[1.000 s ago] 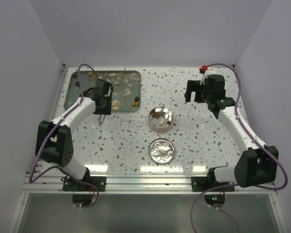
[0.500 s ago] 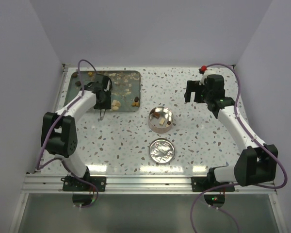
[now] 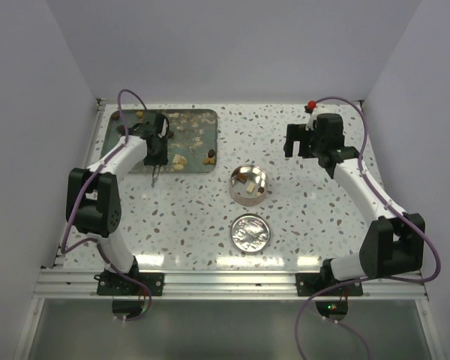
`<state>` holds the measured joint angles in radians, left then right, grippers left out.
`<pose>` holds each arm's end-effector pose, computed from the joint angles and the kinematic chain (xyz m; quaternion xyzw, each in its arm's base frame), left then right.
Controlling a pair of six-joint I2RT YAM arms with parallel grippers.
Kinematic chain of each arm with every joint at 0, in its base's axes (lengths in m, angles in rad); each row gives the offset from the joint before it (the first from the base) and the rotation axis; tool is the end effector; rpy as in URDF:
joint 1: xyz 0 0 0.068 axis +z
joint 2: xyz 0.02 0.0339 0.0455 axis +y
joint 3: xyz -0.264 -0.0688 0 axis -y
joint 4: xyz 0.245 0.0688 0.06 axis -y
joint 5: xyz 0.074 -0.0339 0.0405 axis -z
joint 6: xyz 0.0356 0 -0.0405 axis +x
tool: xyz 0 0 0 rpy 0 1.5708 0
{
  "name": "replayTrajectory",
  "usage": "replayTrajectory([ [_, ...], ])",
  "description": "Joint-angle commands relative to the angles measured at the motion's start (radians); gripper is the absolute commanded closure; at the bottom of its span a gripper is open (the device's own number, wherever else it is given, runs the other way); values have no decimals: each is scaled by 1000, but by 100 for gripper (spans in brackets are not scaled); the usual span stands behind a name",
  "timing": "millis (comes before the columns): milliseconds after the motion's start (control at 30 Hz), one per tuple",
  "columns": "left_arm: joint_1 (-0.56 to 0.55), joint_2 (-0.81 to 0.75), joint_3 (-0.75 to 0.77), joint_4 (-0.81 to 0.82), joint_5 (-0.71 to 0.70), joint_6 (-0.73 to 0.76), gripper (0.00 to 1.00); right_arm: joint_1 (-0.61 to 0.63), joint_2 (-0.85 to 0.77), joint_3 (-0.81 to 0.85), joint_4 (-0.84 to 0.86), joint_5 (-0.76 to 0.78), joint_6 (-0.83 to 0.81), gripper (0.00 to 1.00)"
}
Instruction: Pack the chocolate
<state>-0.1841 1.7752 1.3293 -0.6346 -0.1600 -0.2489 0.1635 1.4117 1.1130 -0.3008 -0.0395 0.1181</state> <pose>0.3667 -0.0625 0.2242 -0.0507 0.9659 0.0237 0.2529 0.3159 0.0535 0.2976 -0.0293 0.8838 0.0828 0.4596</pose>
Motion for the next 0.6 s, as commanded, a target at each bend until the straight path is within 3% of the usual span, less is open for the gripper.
replayTrajectory([
  [0, 9, 0, 50, 33, 10, 19, 69, 2, 7, 53, 15, 6, -12, 2],
  [133, 9, -36, 35, 33, 39, 43, 75, 1, 10, 50, 17, 4, -11, 2],
  [567, -44, -336, -160, -11, 244, 77, 76, 1, 20, 48, 38, -22, 20, 2],
])
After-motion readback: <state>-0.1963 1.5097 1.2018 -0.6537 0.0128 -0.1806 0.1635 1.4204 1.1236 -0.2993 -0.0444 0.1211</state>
